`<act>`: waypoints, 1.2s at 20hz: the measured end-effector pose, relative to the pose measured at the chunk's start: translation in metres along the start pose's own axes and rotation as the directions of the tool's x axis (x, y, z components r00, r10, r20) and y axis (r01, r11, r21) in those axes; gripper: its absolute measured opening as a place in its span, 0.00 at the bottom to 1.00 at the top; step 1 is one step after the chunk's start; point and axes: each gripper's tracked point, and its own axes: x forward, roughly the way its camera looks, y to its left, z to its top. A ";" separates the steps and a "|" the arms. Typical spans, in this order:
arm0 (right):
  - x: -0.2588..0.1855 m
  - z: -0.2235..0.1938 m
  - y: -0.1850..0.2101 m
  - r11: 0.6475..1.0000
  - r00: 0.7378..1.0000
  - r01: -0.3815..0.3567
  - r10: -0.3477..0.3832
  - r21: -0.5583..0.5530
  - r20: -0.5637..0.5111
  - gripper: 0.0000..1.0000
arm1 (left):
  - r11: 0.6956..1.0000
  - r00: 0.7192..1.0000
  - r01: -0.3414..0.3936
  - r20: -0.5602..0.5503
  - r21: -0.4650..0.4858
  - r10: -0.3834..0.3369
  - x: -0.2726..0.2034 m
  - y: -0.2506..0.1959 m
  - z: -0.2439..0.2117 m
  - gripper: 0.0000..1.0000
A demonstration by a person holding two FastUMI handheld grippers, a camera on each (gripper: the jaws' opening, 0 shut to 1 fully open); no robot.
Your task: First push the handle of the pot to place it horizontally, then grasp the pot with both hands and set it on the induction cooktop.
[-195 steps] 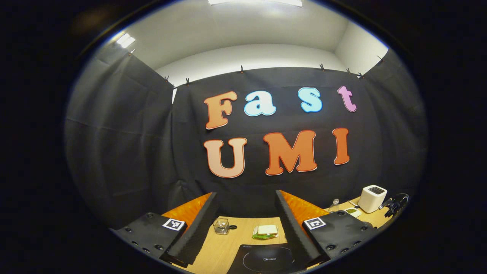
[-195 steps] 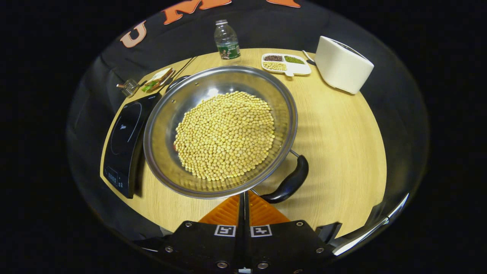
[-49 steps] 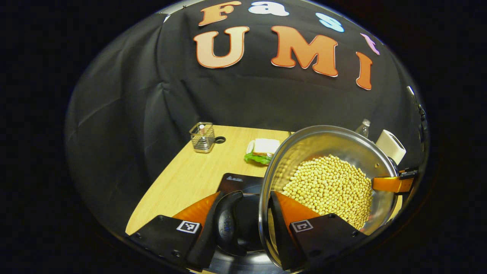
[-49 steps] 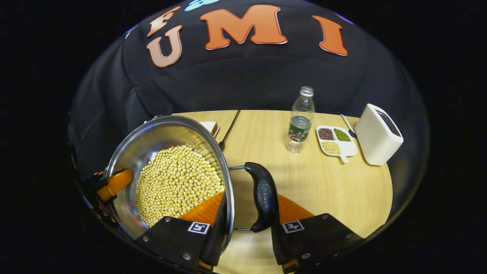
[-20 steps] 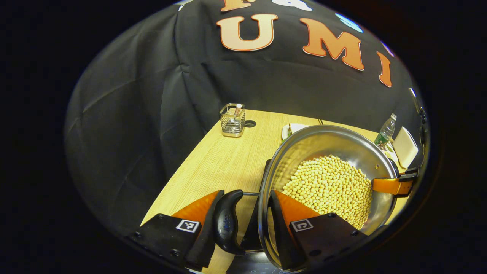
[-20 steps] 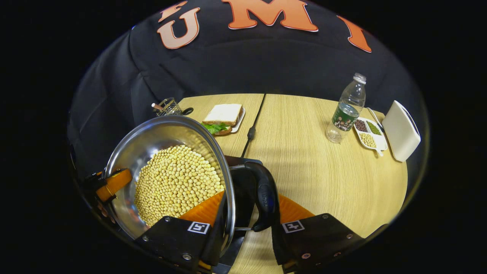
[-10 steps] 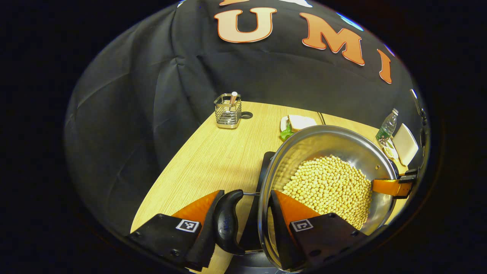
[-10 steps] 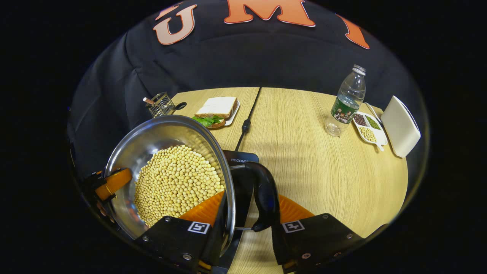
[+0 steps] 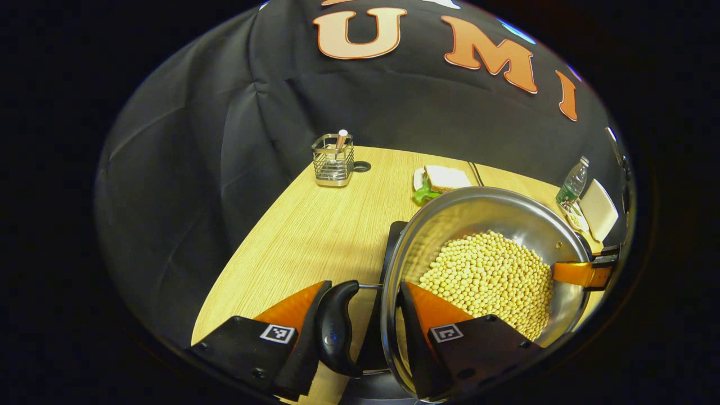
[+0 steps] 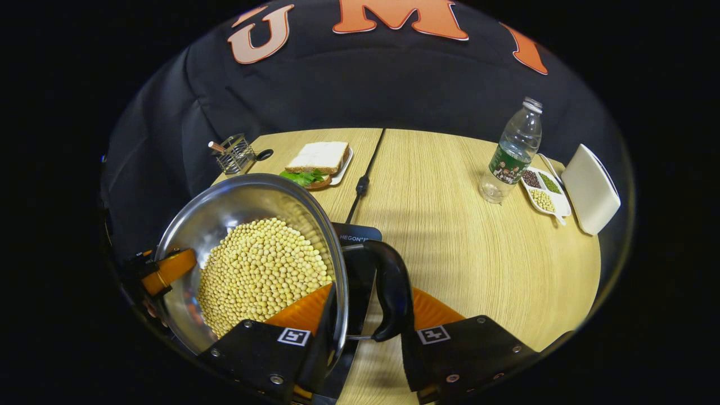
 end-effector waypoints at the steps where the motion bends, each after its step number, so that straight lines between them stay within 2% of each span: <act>1: 0.000 0.000 -0.001 1.000 1.000 -0.002 0.002 0.002 -0.002 0.50 | 1.000 1.000 0.002 0.001 0.001 -0.002 0.000 0.000 -0.001 0.70; 2: 0.000 0.001 0.000 1.000 1.000 -0.003 0.003 0.000 0.003 0.55 | 1.000 1.000 0.002 0.004 0.001 -0.002 0.001 -0.001 -0.002 0.73; 7: -0.002 0.004 -0.001 0.999 0.999 -0.005 0.007 -0.047 0.038 0.64 | 1.000 0.999 -0.006 0.049 0.012 0.005 -0.001 -0.002 -0.003 0.79; 11: -0.006 0.000 0.003 0.999 0.999 -0.027 0.028 -0.039 0.038 0.67 | 0.999 0.997 -0.037 0.073 0.018 0.035 -0.006 0.002 0.000 0.83; 15: -0.027 0.012 -0.001 0.998 0.994 -0.026 0.031 -0.057 0.100 0.72 | 0.996 0.980 -0.090 0.182 0.030 0.083 -0.034 0.009 0.032 0.84; 17: -0.042 0.023 -0.004 0.998 0.986 -0.034 0.042 -0.048 0.164 0.76 | 0.995 0.968 -0.096 0.237 0.032 0.086 -0.052 0.004 0.048 0.84; 20: -0.074 0.037 -0.009 0.998 0.968 -0.060 0.066 -0.035 0.242 0.80 | 0.997 0.948 -0.066 0.315 0.037 0.051 -0.079 -0.013 0.070 0.83; 24: -0.124 0.056 -0.031 0.997 0.932 -0.040 0.059 -0.060 0.357 0.86 | 0.998 0.910 -0.057 0.412 0.038 0.037 -0.118 -0.033 0.101 0.89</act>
